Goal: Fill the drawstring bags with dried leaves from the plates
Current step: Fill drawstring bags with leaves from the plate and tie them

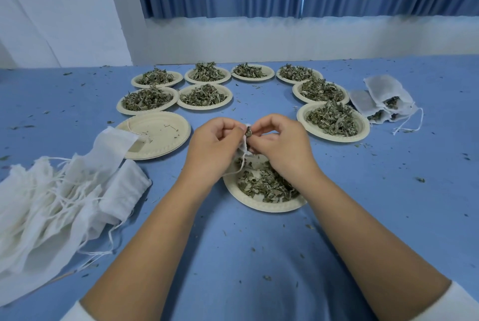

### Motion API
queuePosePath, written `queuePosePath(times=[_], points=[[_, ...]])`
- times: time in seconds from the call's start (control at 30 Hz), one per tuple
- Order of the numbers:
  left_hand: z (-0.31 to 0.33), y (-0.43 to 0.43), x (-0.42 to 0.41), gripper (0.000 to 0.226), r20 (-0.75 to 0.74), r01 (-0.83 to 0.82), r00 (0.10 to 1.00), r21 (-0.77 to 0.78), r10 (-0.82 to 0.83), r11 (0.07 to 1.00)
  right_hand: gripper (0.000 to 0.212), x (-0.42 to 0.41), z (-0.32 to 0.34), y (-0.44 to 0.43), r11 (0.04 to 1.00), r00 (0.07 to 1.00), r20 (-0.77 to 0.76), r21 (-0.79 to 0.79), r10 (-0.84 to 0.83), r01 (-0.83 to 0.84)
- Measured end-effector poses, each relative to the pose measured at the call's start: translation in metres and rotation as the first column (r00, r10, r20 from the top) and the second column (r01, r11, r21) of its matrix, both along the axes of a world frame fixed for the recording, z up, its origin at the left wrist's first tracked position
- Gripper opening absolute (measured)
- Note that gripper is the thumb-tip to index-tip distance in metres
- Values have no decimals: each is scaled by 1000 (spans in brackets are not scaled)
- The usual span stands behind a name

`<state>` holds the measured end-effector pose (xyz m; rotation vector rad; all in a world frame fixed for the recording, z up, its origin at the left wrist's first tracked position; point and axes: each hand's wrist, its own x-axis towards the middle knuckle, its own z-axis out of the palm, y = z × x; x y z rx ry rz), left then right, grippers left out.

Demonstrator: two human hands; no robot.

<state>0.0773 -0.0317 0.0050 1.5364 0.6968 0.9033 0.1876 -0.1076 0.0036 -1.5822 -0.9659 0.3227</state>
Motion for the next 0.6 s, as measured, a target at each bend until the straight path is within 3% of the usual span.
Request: queuePosePath(times=[0.17,0.27,0.47,0.6], points=[[2,-2,-1,10,-3,30,1000,18,-30,999,28,-3,-2,0,999,956,292,-49,4,11],[2,2,-3,12,17,-29,999,-1,29,1000,20,-2,-1,-1,997,953,302,-79,28,-5],[2,9,-5,14,50,-102,993,-43,105,994,19,0,1,-4,999,914,403,47,-41,24],[2,9,-6,15,82,-53,995,-77,60,996,23,0,-3,-3,997,857,514,-76,20,22]])
